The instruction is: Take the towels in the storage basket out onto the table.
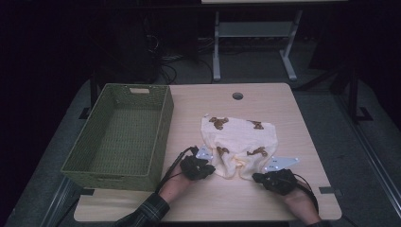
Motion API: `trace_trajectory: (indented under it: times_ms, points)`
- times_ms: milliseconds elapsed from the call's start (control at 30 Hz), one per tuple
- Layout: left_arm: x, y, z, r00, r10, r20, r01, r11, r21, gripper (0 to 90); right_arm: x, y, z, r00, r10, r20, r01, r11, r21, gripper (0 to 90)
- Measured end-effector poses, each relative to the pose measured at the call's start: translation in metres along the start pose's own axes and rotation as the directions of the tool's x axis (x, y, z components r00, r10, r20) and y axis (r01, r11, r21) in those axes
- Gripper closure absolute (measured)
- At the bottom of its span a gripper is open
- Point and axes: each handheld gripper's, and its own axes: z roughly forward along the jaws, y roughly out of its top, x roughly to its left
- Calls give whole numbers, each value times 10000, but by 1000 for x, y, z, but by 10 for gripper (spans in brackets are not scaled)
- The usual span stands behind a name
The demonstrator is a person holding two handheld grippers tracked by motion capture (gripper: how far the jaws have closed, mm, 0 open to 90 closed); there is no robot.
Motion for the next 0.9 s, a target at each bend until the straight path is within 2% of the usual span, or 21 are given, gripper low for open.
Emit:
trace_trajectory:
  times_ms: [367, 400, 567, 733, 900]
  points:
    - [5, 0, -18, 9988, -444, -199, 431, 9973, -593, 848, -22, -9, -29, 9986, 512, 137, -501, 9965, -670, 868]
    - [4, 0, -23, 9980, -585, -244, 566, 9956, -744, 848, -26, -12, -34, 9982, 561, 192, -544, 9953, -807, 869]
    - [3, 0, -31, 9973, -637, -362, 600, 9935, -970, 849, -32, -19, -45, 9968, 729, 342, -695, 9933, -920, 869]
    - [3, -5, -41, 9953, -847, -468, 787, 9900, -1173, 849, -46, -36, -68, 9896, 1192, 803, -1083, 9858, -1280, 870]
    - [-1, -7, -46, 9946, -969, -368, 911, 9866, -1355, 849, -51, -46, -78, 9862, 1402, 880, -1267, 9815, -1435, 870]
